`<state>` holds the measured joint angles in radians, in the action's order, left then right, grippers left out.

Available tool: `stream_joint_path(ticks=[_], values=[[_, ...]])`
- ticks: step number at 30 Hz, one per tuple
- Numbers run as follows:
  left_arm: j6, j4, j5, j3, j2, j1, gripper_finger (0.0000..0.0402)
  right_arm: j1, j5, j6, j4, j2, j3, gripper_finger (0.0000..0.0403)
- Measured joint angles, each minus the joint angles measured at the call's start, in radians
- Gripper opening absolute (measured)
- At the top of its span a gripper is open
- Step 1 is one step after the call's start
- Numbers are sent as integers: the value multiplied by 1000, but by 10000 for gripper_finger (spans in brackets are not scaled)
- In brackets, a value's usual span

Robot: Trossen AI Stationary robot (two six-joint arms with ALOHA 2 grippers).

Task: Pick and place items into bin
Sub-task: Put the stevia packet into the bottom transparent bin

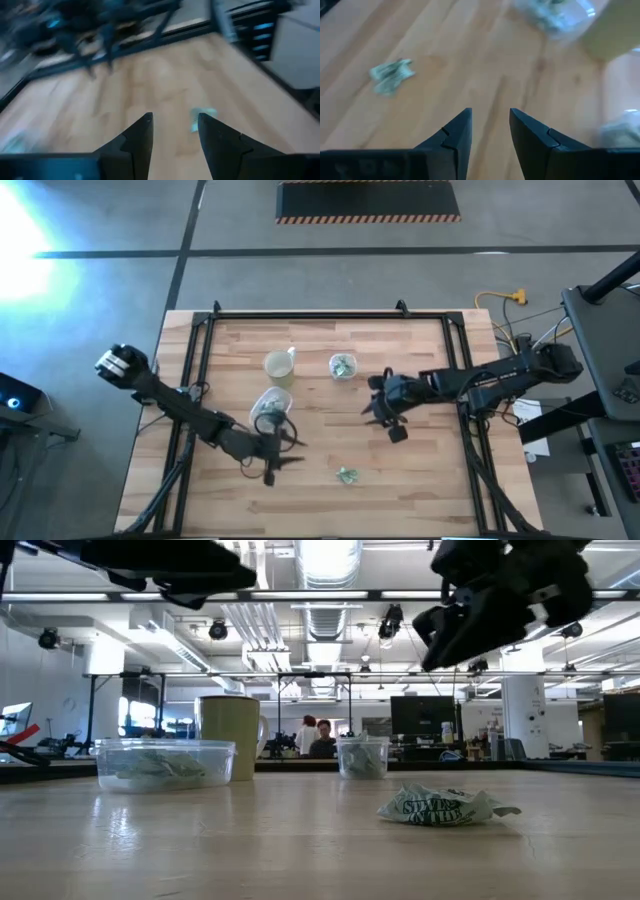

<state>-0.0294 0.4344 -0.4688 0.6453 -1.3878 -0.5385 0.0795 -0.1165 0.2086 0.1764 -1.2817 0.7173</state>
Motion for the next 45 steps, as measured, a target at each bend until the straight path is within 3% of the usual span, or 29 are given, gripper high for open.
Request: stream_joint_path(ticks=[4, 9, 17, 26, 31, 45], values=[[-118, 169, 132, 11, -118, 0, 140, 33, 2, -46, 9, 0, -19, 116], [-169, 303, 188, 62, -296, 7, 140, 39, 3, -133, 9, -22, -39, 108], [-164, 278, 278, 238, -531, 41, 140, 39, 3, -157, 7, -57, -80, 99], [-104, -24, 337, 445, -619, 83, 140, 38, 3, -157, 9, -47, -81, 88], [-80, -28, 380, 482, -655, 99, 138, 38, 3, -158, 18, -47, -82, 82], [-35, -65, 379, 474, -656, 127, 138, 38, 4, -165, 20, -46, -84, 86]])
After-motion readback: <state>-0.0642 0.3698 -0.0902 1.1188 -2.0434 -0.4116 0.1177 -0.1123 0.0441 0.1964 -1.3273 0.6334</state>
